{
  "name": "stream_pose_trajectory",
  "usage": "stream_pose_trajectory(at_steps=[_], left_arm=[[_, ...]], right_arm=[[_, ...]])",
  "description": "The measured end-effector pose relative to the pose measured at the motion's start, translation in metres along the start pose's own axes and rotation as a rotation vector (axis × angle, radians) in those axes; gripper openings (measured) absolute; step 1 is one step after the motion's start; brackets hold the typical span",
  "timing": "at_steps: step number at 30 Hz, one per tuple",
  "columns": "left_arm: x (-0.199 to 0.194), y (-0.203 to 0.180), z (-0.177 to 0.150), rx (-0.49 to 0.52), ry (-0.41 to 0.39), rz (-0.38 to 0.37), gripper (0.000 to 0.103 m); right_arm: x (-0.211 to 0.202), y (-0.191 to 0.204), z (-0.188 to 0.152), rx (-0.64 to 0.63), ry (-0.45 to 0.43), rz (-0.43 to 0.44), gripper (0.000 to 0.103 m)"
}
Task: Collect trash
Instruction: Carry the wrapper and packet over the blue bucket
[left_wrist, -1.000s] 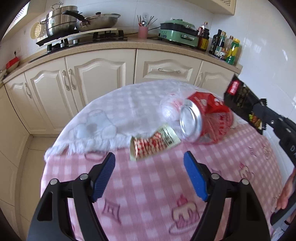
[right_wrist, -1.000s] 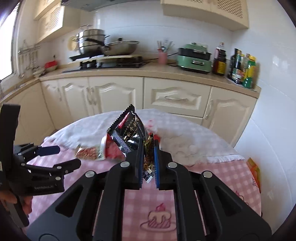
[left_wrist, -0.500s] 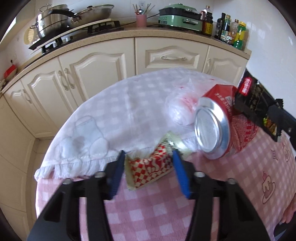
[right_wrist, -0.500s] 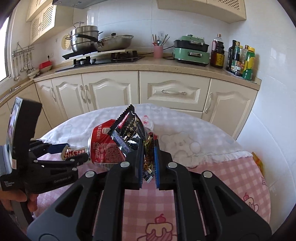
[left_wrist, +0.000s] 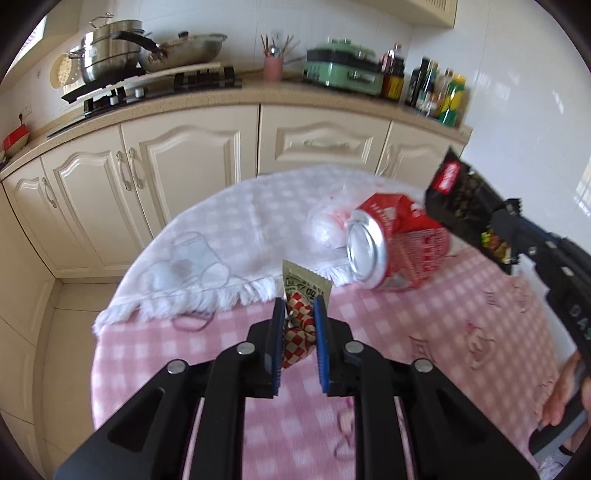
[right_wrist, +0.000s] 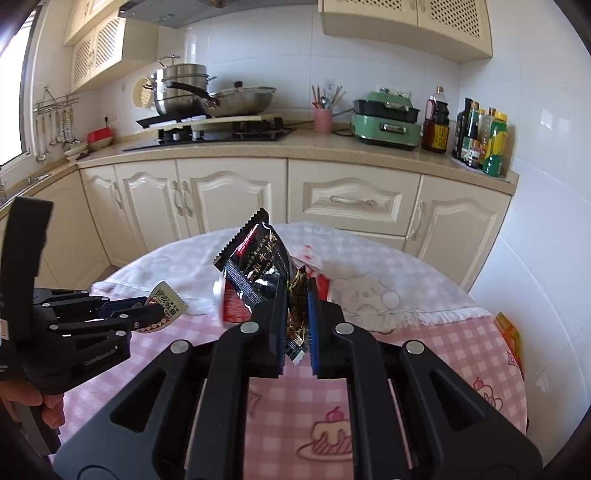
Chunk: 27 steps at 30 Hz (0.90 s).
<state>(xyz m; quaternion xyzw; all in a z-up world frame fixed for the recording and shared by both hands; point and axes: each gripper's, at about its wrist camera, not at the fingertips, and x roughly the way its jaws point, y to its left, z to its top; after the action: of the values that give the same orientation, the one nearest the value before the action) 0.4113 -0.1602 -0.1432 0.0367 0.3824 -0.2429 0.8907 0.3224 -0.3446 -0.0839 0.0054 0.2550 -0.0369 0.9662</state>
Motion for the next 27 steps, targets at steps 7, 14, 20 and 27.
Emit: stream_pose_trajectory(at_steps=[7, 14, 20, 27], left_arm=[[-0.070, 0.047, -0.034, -0.072, -0.083, 0.030, 0.014], [-0.135, 0.137, -0.093, -0.196, -0.129, 0.152, 0.014], [-0.173, 0.222, -0.152, -0.334, -0.127, 0.266, 0.014], [-0.164, 0.307, -0.226, -0.480, -0.022, 0.370, 0.014]], right_arm=[[-0.026, 0.068, 0.001, -0.049, -0.014, 0.103, 0.010], [-0.028, 0.184, -0.013, -0.113, 0.026, 0.292, 0.010], [-0.019, 0.295, -0.043, -0.177, 0.099, 0.443, 0.010], [0.023, 0.386, -0.099, -0.228, 0.256, 0.535, 0.010]])
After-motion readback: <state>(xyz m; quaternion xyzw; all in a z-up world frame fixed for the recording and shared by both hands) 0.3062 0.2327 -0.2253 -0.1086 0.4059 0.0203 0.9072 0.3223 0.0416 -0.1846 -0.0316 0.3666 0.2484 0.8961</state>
